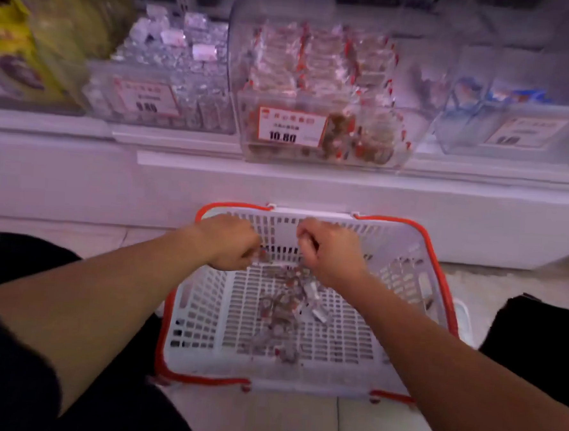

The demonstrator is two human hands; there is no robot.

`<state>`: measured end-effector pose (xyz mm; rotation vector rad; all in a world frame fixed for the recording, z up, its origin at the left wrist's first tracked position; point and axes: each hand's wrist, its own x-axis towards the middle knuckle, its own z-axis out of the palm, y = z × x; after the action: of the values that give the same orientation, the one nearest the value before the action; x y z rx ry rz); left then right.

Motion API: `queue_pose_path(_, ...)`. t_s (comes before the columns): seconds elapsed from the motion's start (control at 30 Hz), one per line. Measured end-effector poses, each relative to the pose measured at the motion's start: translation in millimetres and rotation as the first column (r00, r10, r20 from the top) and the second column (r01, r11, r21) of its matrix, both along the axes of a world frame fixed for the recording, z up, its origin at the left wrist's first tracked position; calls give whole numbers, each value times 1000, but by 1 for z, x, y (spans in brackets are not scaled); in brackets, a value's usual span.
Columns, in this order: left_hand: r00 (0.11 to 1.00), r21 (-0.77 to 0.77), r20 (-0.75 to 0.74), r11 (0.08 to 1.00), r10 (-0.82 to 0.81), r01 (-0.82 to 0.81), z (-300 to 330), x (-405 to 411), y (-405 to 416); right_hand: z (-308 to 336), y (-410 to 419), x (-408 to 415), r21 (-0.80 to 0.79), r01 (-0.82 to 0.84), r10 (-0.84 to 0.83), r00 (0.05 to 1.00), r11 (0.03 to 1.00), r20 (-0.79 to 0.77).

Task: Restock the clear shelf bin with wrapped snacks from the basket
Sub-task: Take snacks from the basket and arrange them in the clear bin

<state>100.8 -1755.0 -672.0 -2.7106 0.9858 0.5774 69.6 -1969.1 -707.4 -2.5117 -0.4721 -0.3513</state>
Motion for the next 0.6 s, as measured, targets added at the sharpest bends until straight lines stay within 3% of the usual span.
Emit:
queue_pose_path(0.07,937,202,-262,963,229,-179,-42,-11,11,-63,-14,-21,-176,-109,20,895,978,-445)
queue_pose_path(0.13,828,248,-397,915,395,-317,-82,-24,9,-114,-37,-41,-275,-150,-112,658,950,-745)
queue_pose_path(0.2,728,213,-463,861,505,-461,-119,-36,-2,-149,-55,-55,-400,-169,-296,434,901,-851)
queue_pose_path(0.27,622,159,-521,782,585,-603,-150,-45,-17,-170,-67,-60,-504,-72,-457,329,861,-827)
queue_pose_path(0.33,493,115,-572,659,656,-744,-173,-49,-32,-181,-70,-50,-479,74,-472,353,875,-808)
queue_pose_path(0.4,364,112,-627,542,689,-833,-192,-55,-49,-185,-63,-30,-386,111,-386,504,916,-772)
queue_pose_path(0.43,347,121,-637,534,688,-837,-200,-59,-57,-185,-57,-19,-359,63,-325,588,931,-740)
queue_pose_path(0.5,410,131,-612,598,677,-791,-213,-67,-69,-187,-44,-2,-360,-58,-232,667,931,-708)
queue_pose_path(0.6,588,150,-486,724,647,-673,-225,-76,-72,-200,-35,8,-418,-90,-266,647,904,-715)
